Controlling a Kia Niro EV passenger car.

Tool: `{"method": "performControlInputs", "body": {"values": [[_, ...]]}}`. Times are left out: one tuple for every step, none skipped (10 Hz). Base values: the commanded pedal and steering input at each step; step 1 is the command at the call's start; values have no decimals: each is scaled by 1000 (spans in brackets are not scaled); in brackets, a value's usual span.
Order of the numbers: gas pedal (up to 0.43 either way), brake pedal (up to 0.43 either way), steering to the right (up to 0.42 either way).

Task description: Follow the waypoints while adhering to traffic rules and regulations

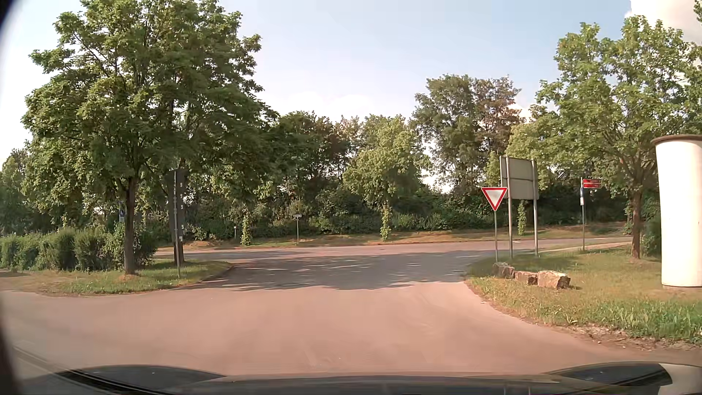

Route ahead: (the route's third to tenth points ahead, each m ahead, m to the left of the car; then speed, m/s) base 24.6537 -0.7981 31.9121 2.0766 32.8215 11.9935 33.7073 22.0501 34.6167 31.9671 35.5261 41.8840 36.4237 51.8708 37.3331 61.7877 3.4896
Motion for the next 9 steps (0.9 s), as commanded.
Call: {"method": "performControlInputs", "body": {"values": [[59,12,27],[59,12,28],[59,12,33],[59,12,37],[28,12,42],[0,12,46],[0,12,52],[0,12,56],[0,12,59]]}}
